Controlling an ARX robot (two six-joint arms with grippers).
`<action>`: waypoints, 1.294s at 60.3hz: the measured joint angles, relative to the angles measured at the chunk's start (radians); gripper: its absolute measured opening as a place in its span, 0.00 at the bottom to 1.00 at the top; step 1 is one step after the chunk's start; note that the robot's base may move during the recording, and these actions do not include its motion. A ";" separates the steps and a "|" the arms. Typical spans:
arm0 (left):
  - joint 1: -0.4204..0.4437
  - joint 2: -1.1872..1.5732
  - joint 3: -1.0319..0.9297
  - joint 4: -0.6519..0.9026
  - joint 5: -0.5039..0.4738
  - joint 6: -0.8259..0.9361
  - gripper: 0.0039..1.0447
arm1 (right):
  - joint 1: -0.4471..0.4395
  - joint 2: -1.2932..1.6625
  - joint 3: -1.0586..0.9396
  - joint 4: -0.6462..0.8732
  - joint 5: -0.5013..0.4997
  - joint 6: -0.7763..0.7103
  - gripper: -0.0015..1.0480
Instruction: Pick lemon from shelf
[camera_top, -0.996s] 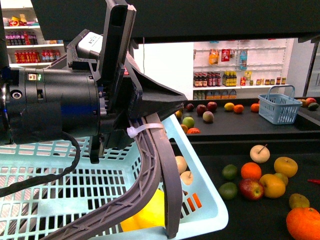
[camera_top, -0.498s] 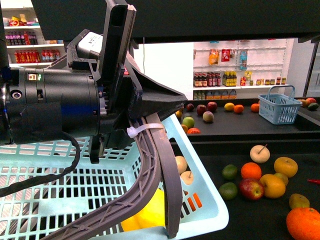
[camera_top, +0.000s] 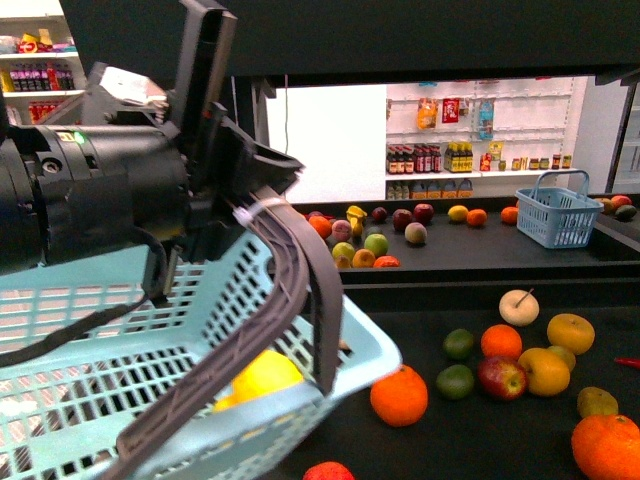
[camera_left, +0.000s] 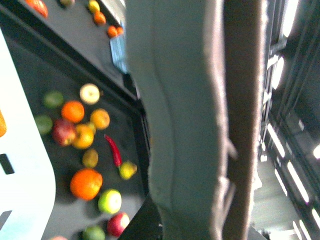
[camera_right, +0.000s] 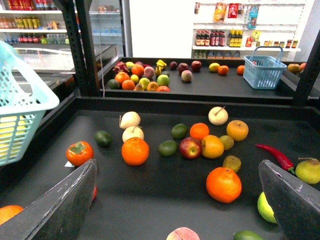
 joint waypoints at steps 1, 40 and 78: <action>0.008 0.003 0.003 0.009 -0.006 -0.011 0.06 | 0.000 0.000 0.000 0.000 -0.001 0.000 0.93; 0.390 0.270 0.152 0.449 -0.162 -0.384 0.06 | 0.000 0.000 0.000 0.000 0.000 0.001 0.93; 0.498 0.414 0.178 0.510 -0.122 -0.476 0.06 | 0.000 -0.001 0.000 0.000 0.000 0.000 0.93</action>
